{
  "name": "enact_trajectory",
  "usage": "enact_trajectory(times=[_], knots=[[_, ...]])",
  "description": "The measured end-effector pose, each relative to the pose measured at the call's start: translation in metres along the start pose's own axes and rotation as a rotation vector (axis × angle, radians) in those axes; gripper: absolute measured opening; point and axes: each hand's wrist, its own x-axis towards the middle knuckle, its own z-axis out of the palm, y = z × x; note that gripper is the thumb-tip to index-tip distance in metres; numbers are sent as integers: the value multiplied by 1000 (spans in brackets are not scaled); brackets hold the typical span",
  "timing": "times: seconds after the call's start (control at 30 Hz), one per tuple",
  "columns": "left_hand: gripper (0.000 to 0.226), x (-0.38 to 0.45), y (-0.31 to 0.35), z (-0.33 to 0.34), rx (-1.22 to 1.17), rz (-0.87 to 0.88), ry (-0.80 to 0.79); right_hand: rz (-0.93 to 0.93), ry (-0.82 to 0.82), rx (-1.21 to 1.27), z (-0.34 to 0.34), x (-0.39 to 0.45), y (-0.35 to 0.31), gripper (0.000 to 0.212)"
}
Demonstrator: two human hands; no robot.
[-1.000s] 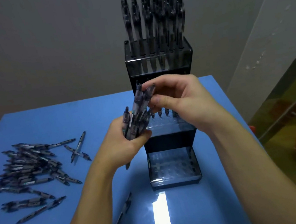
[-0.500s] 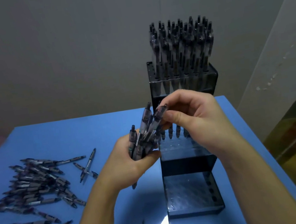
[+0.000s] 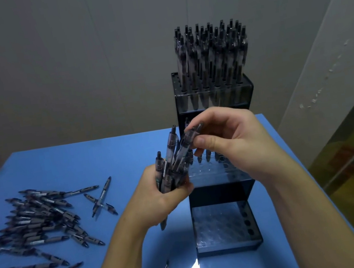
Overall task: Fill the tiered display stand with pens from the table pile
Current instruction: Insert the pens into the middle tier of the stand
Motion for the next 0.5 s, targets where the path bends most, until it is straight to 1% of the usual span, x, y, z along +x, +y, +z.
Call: enact_trajectory(times=[0.17,0.27,0.37,0.5], knots=[[20,-1,-1,-1,6,5,17,6,-36,-41,1,-1,-4,17],[19,-1,0,0,3,16,17,-6,-49,-123,2,1,-7,23],[18,0,1,0,16,7,15,-11,-35,-182,3,5,-10,22],[23,0,-2,-2,8,-7,34,-84,-17,-128,4,8,-13,18]])
